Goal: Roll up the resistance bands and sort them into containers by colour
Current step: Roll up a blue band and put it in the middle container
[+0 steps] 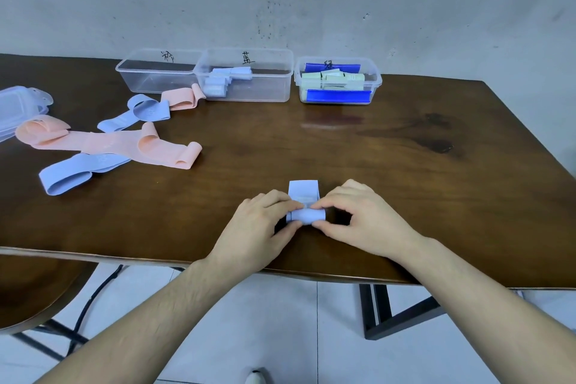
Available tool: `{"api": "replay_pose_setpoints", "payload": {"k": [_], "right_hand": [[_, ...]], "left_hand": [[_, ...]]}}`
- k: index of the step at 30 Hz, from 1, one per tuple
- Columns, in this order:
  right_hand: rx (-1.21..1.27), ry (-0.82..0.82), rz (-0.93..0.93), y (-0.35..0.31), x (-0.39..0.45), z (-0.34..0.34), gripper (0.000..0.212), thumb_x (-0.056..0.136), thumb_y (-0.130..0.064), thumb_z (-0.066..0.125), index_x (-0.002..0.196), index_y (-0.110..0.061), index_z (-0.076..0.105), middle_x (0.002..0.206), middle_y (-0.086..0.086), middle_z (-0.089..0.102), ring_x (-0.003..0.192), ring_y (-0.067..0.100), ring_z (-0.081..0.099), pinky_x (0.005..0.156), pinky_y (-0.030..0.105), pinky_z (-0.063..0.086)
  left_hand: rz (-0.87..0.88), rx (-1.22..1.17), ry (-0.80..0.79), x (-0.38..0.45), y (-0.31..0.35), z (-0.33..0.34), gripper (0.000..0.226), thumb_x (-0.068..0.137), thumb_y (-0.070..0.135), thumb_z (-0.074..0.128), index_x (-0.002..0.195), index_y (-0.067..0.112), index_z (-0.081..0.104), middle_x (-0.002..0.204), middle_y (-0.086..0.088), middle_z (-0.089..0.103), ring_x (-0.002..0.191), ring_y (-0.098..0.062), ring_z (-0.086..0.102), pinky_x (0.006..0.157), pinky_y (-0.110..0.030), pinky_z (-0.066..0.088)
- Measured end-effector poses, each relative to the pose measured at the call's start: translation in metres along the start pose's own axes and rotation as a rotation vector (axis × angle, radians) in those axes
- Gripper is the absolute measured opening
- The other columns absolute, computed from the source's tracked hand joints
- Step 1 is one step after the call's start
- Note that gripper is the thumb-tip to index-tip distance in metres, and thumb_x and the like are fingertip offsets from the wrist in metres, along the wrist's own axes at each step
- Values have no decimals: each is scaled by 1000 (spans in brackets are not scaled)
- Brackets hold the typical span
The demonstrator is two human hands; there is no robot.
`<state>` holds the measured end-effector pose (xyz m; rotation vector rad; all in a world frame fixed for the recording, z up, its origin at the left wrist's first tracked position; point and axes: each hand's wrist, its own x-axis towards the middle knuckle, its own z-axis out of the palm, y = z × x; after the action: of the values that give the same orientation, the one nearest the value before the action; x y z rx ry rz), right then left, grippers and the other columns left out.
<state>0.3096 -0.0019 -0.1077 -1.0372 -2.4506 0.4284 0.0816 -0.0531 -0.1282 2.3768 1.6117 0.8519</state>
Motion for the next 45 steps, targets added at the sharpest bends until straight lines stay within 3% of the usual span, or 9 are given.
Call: {"api": "replay_pose_setpoints", "payload": {"k": [6,12,15,19,26,32,38,42,45], "right_hand": [[20,37,55,1,1,5,27,91,-38,70,116,-30,74,100,-22,57,96,6,45,85,13,34],[15,62,51,1,1,4,32,89,-38,70,121,-33,68,109,-19,58,100,8,48,93,25,41],[21,58,26,2,3,5,25,89,-33,73,114,-34,68,106,-23,58,98,4,48,90,23,41],[66,51,62,4,5,7,21,90,-34,71,111,-33,69,101,-26,60,94,-1,48,81,12,36],[61,38,114,7,10,9,24,92,-41,62,114,-34,68,104,-22,62,97,-1,47,82,16,37],[5,53,68,3,11,6,31,89,-39,70,120,-34,67,112,-18,58,100,6,49,91,23,40],[35,55,83,6,16,8,30,87,-34,75,117,-32,69,108,-19,62,96,5,48,86,21,39],[29,70,86,9,17,9,29,88,-36,74,116,-30,71,106,-16,64,95,10,51,88,28,45],[11,95,74,9,18,10,33,85,-40,72,116,-30,71,108,-17,62,97,11,49,90,31,45]], "left_hand": [[0,14,1,1,5,-3,37,94,45,43,117,25,64,107,11,62,86,-13,57,71,-38,49],[-38,-2,8,5,7,-3,28,97,34,55,117,21,68,112,9,55,87,-14,60,73,-41,52],[-64,-16,12,8,6,-2,26,97,30,61,119,21,69,110,10,57,88,-15,59,77,-41,52],[-36,-34,29,10,8,-5,27,95,25,63,122,18,65,113,6,59,90,-15,60,79,-32,52],[-27,-11,6,13,5,-6,25,94,21,65,119,19,68,112,6,60,90,-15,59,79,-21,44],[-28,18,-5,21,0,-7,26,96,26,62,120,21,68,113,7,62,88,-17,60,78,-37,52],[-7,-1,3,23,1,-7,26,96,25,61,120,19,68,118,7,58,83,-10,57,75,-25,47],[66,47,4,23,-5,-4,25,93,23,65,118,21,67,115,7,61,83,-18,61,73,-40,53],[63,60,12,25,-8,-3,27,92,23,67,119,22,67,113,7,63,82,-18,60,71,-42,53]]}}
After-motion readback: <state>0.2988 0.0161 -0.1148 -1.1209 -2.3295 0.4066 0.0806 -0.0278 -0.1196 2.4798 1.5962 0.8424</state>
